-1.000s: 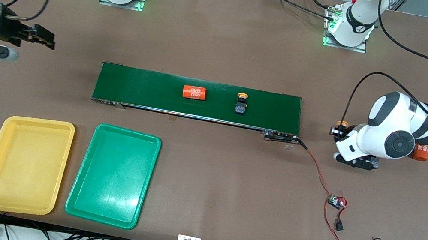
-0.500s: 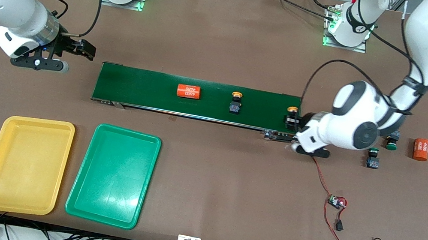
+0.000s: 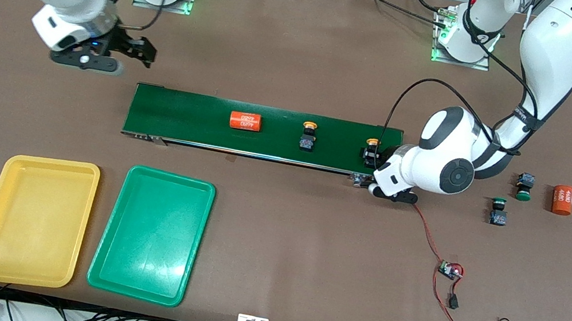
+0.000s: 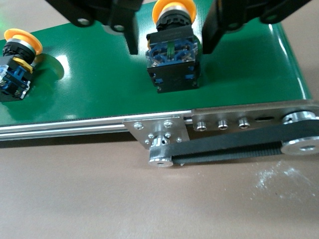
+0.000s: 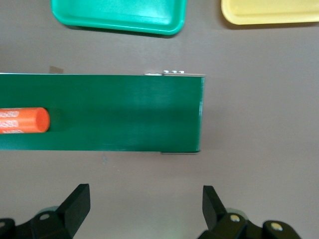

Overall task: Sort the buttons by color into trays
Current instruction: 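Grasp the second orange cylinder with the left gripper while the right gripper waits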

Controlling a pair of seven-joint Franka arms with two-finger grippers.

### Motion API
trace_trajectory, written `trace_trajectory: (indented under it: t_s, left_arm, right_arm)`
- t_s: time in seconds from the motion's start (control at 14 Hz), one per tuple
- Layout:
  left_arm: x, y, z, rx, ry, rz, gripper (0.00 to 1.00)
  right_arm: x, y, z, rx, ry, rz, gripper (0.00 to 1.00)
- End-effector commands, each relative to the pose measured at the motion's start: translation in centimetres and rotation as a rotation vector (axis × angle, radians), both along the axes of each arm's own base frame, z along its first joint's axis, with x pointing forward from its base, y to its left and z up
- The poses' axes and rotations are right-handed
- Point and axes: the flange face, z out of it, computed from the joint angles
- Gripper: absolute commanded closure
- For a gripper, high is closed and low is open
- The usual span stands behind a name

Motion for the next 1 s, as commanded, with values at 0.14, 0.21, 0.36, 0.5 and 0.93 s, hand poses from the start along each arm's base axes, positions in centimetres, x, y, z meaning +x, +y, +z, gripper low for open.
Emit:
trace_trajectory:
  t_s: [0.14,0.21,0.36,0.5,0.93]
  left_arm:
    - [0.4,2.1,8.5,0.062,-0.093,0.016,0.00]
    - [1.1,3.9,9.8,0.081,-0.122,0.047,0.00]
    - [2.7,9.5,10.0,0.126,-0.136,0.132,0.00]
    - [3.1,15.9,9.6,0.217,-0.124,0.118,0.00]
    - [3.5,33.8,9.1,0.380,-0.192,-0.042,0.00]
  right_arm:
    - [-1.7,5.2,-2.9,0.008,-0.020,0.064,0.00]
    - [-1.7,6.2,-3.4,0.025,-0.024,0.073,0.00]
    - [-1.7,7.7,-4.7,0.055,-0.018,0.062,0.00]
    - [-1.6,9.5,-6.0,0.072,-0.037,0.037,0.00]
    - [-1.9,14.3,-10.1,0.120,-0.069,0.018,0.00]
